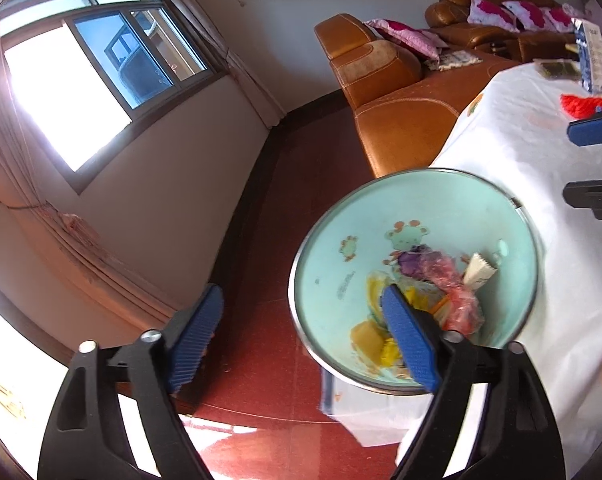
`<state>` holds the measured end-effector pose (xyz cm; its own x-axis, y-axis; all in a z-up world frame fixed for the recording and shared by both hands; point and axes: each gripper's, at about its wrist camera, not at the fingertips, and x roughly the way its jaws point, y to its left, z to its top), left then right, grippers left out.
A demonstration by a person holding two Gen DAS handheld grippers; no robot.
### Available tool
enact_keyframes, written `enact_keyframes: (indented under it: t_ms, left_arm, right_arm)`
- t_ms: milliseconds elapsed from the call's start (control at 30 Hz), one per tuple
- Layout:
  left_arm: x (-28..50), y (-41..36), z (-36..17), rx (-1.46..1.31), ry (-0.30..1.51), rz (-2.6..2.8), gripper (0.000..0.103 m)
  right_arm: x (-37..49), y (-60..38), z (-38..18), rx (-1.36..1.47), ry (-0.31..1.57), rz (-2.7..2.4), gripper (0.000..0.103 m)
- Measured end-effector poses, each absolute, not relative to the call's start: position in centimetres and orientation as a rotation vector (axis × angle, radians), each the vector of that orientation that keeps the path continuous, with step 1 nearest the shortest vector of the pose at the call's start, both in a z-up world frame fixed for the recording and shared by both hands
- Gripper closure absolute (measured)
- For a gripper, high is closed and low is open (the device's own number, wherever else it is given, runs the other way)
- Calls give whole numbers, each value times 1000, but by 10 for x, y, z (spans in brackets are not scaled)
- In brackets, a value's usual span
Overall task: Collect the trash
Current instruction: 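Grasp the orange-blue snack wrapper with the right tool while the left tool grasps the red mesh net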
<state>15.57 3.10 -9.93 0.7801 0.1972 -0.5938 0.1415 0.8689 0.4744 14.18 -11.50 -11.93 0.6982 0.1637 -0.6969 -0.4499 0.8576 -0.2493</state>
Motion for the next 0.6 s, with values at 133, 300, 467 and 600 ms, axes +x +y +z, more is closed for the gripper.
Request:
enact_keyframes:
  t_ms: [133, 300, 467, 600]
  left_arm:
    - [150, 16, -106, 537, 694, -4, 18]
    - [139, -10, -112, 550, 690, -59, 16]
    - [133, -38, -113, 569, 671, -103, 14]
    - [130, -56, -109, 581, 650, -121, 10]
  right_arm:
    - [126, -149, -113, -382, 704, 295, 58]
    - [112, -217, -110, -293, 702, 157, 58]
    - [115, -300, -117, -198, 734, -42, 54]
    - [124, -346, -127, -185, 768, -67, 51]
